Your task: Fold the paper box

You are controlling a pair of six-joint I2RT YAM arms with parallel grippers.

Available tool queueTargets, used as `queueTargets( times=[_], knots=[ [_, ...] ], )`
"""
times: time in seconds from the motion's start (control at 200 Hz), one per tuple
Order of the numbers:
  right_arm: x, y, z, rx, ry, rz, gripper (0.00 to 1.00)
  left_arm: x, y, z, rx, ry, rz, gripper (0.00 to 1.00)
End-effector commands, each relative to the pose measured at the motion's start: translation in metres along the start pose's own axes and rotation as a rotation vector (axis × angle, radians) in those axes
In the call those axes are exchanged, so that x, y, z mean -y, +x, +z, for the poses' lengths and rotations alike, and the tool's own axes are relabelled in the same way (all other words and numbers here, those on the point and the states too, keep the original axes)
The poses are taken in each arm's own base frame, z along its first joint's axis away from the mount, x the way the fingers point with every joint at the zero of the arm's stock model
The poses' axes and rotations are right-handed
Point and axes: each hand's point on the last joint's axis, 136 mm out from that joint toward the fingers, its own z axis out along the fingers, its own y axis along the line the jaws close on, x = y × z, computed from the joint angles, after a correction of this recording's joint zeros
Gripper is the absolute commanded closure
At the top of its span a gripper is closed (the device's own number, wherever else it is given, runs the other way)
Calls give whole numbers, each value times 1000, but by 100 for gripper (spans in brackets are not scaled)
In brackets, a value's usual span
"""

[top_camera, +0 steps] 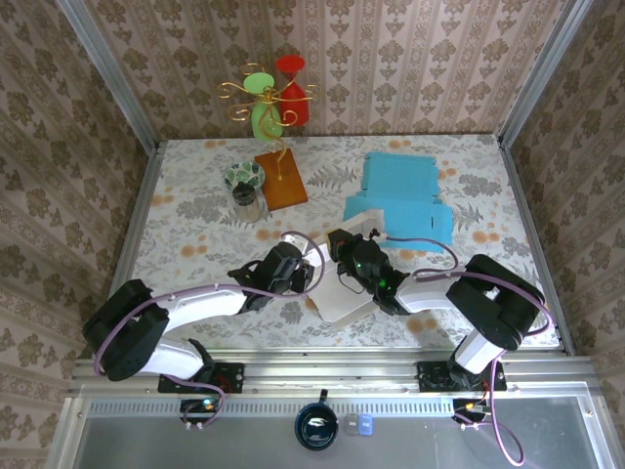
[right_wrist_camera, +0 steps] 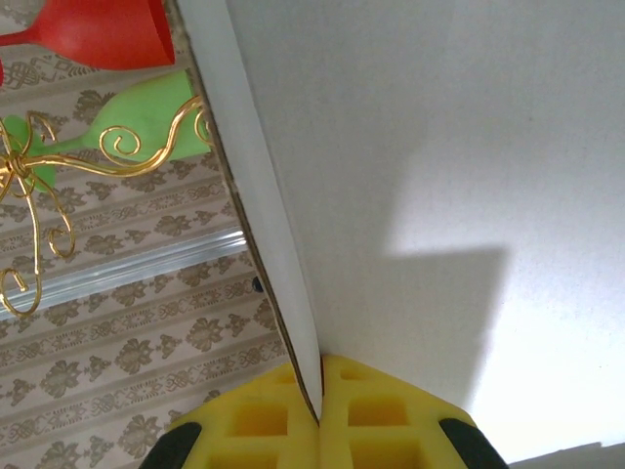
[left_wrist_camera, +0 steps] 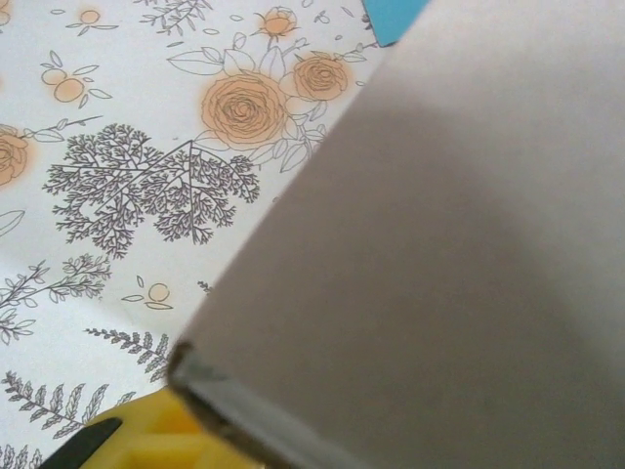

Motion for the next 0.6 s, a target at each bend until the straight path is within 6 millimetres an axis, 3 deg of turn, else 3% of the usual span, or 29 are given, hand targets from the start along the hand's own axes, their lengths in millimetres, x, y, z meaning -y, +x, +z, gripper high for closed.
queueTargets(
  times=[0.0, 0.28, 0.595],
  knots=[
    [30, 8, 0, -4, 95, 8, 100, -8, -24, 2, 71, -70, -92, 69],
    [29, 8, 1, 18, 87, 47, 100, -21, -22, 5, 95, -161, -171, 75],
    [30, 14, 0, 26, 90, 60, 100, -18, -26, 7, 99, -233, -170, 76]
  ],
)
